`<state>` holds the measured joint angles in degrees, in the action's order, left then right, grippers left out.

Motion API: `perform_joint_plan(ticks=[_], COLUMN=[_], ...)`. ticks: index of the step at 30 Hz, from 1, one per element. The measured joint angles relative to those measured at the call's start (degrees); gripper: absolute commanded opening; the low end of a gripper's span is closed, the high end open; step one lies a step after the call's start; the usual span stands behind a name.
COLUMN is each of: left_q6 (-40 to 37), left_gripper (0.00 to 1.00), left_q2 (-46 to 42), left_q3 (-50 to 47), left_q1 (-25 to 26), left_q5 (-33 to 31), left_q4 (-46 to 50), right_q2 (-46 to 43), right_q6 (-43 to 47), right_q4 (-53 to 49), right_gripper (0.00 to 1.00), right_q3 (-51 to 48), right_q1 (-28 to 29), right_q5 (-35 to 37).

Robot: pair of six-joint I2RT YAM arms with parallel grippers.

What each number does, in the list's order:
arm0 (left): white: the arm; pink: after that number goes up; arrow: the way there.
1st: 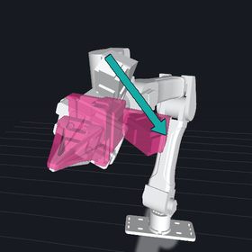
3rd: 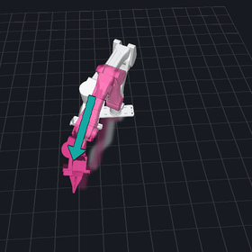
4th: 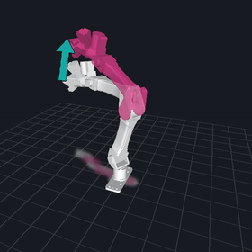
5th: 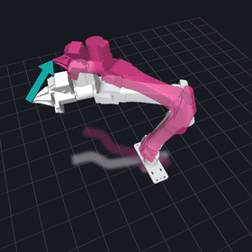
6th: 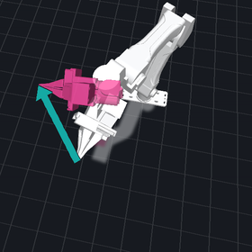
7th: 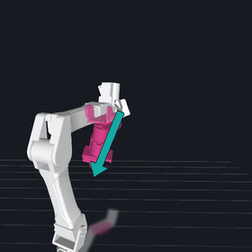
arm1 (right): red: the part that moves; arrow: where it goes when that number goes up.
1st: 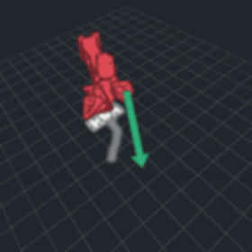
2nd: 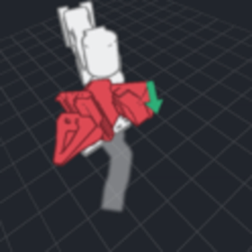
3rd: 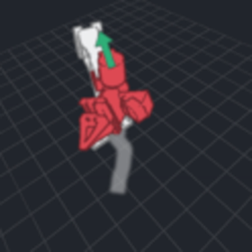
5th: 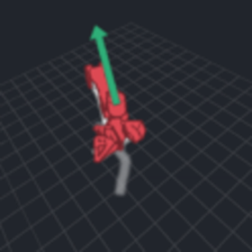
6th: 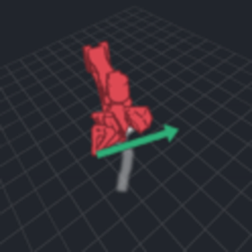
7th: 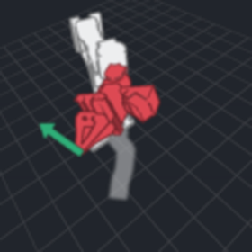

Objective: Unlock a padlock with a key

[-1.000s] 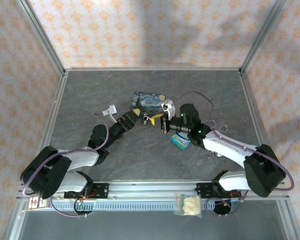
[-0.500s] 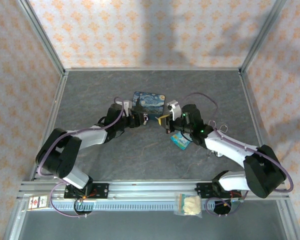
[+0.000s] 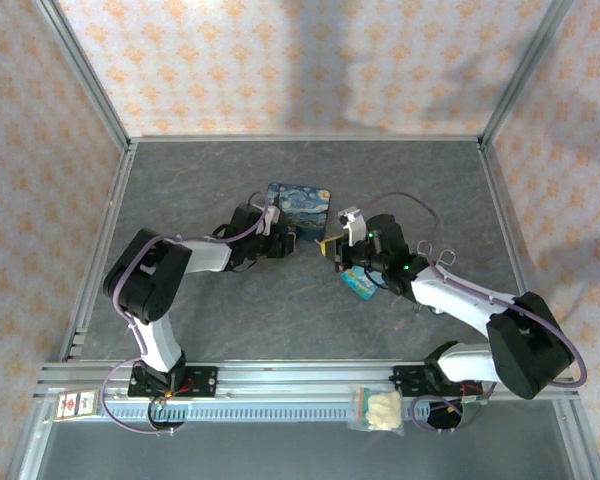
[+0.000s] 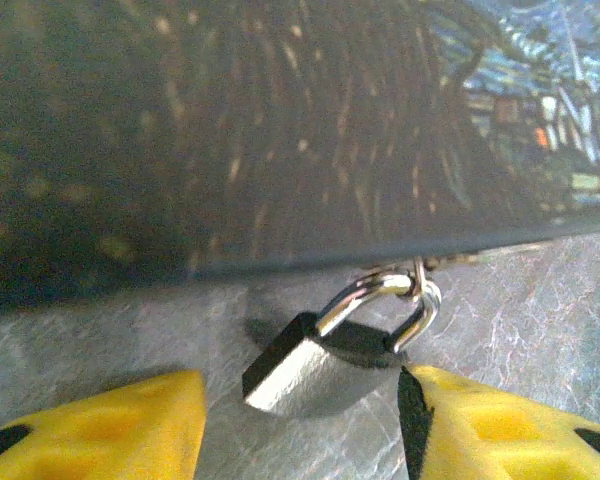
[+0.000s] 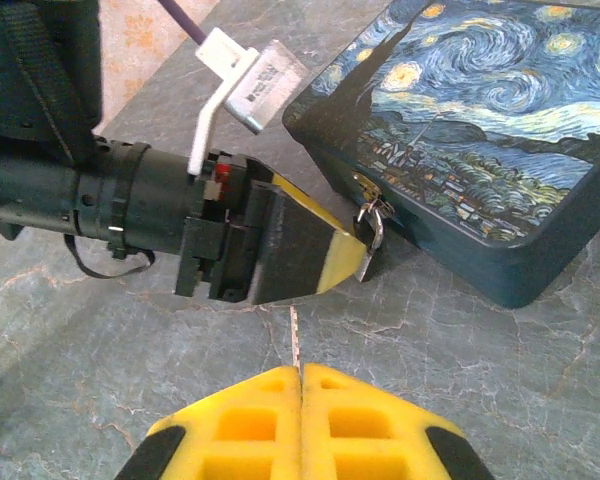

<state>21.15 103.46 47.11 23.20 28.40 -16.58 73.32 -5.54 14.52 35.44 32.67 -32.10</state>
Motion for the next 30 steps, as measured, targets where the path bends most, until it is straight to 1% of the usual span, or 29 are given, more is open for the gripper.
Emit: perform_joint_plan(ticks=[6, 7, 9, 10, 14, 16, 19, 22, 27, 30], left_q6=[4.5, 5.2, 6.4, 7.1, 9.2, 10.3, 12.9, 16.0, 22.1, 27.6], left_gripper=[0.47, 0.43, 0.3, 0.28, 0.28, 0.25, 0.14, 0.01, 0.0, 0.0], left_q2=[3.1, 3.7, 5.0, 6.0, 8.2, 8.5, 9.6, 10.1, 10.0, 10.0], left_q3=[0.3, 0.5, 0.8, 1.1, 1.2, 1.1, 0.6, -0.6, -4.6, -7.5], left_q1=[0.0, 0.0, 0.0, 0.2, 0.6, 0.7, 1.1, 2.0, 2.2, 1.7], left_q5=[1.4, 1.5, 1.8, 1.8, 1.8, 1.6, 1.9, 2.6, 3.0, 3.8], left_q4=[-7.0, -8.1, -10.8, -12.0, -17.2, -18.4, -22.1, -26.1, -34.2, -41.3], right_q2=[0.0, 0.0, -0.1, -0.2, -0.4, -0.5, -0.7, -0.8, 0.3, 2.6], right_q6=[-1.0, -1.3, -1.8, -2.0, -2.4, -2.4, -2.5, -3.1, -6.3, -10.9], right_q4=[0.5, 0.6, 1.0, 1.0, 1.2, 1.4, 2.1, 3.3, 5.4, 10.9], right_gripper=[0.0, 0.0, 0.0, 0.0, 0.0, 0.0, 0.0, 0.0, 0.0, 0.0], right_q3=[-0.6, -1.0, -1.9, -2.2, -2.9, -2.9, -3.3, -4.4, -5.5, -7.2], right_q1=[-0.1, -0.1, -0.1, -0.1, -0.1, -0.1, -0.2, -0.5, -1.8, -2.6], right_q5=[-1.5, -1.6, -1.6, -1.5, -1.5, -1.5, -1.5, -1.5, -2.3, -4.1])
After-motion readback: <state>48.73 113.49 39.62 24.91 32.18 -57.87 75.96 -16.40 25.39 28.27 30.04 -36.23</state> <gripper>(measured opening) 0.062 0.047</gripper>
